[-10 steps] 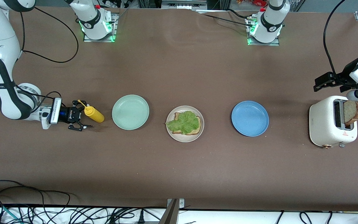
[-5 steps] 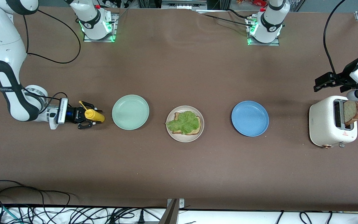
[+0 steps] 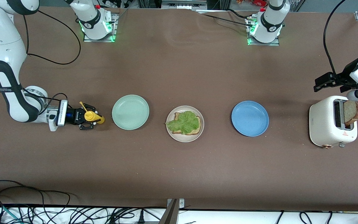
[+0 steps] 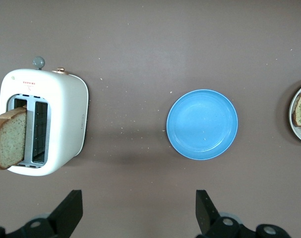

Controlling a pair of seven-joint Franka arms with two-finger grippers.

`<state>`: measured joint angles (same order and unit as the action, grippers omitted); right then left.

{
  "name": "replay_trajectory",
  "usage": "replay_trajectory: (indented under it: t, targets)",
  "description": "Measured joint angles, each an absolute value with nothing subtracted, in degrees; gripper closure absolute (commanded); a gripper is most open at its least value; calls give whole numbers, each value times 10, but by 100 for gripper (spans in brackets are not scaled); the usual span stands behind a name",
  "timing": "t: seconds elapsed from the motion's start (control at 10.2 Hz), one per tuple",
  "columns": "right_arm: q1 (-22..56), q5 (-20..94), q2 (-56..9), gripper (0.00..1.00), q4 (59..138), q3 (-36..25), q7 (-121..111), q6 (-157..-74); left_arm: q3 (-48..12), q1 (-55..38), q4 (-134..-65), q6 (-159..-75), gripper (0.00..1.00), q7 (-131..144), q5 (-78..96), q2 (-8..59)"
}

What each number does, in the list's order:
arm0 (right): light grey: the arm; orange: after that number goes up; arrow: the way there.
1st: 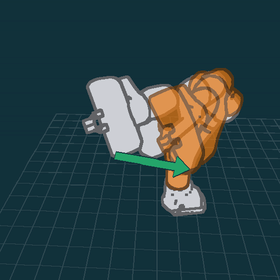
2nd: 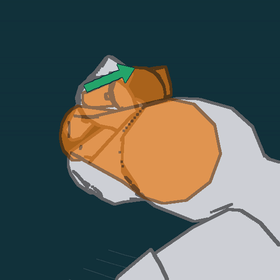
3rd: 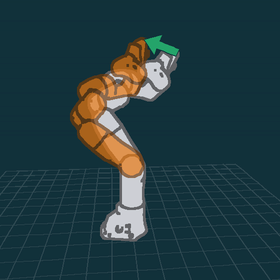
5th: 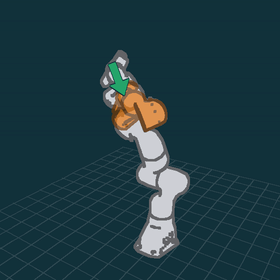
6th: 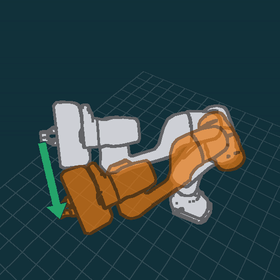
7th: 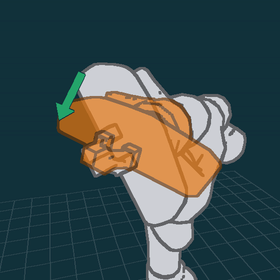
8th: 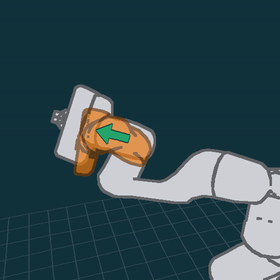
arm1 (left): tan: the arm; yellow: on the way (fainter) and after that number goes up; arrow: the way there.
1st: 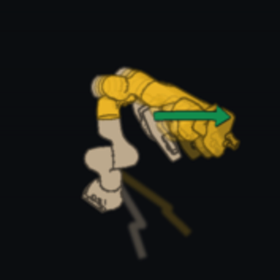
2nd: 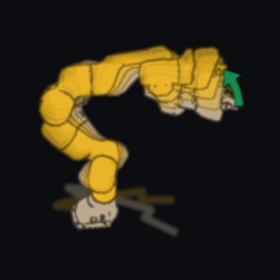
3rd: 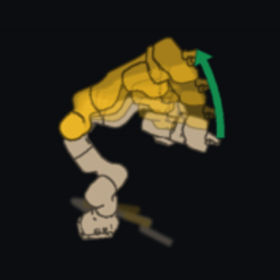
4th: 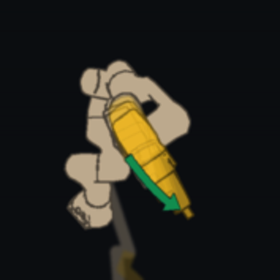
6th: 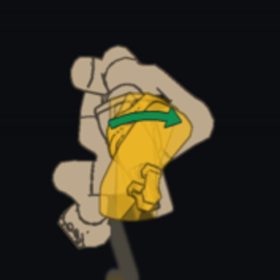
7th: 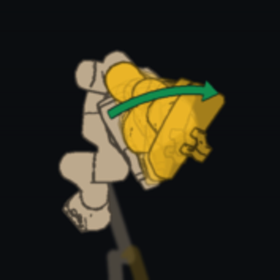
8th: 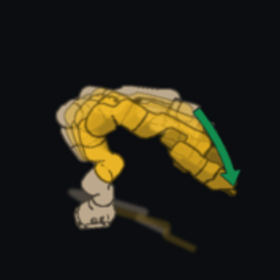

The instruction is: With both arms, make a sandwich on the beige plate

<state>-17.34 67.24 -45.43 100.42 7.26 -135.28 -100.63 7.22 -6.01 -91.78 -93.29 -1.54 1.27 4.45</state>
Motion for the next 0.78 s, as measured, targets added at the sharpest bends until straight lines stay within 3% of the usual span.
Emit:
replay_trajectory:
  t: [0.39, 0.59, 0.78]
  targets:
    - [-91, 643, -395, 100, 976, 76, -1157, -1142, 72, -60, -918, -934, 0, -15, 13, 45]
    - [-45, 552, -362, 100, 974, 77, -1018, -1213, 72, -60, -918, -934, 0, -15, 13, 45]
    - [-14, 404, -330, 100, 963, 78, -844, -1234, 72, -60, -918, -934, 0, -15, 13, 45]
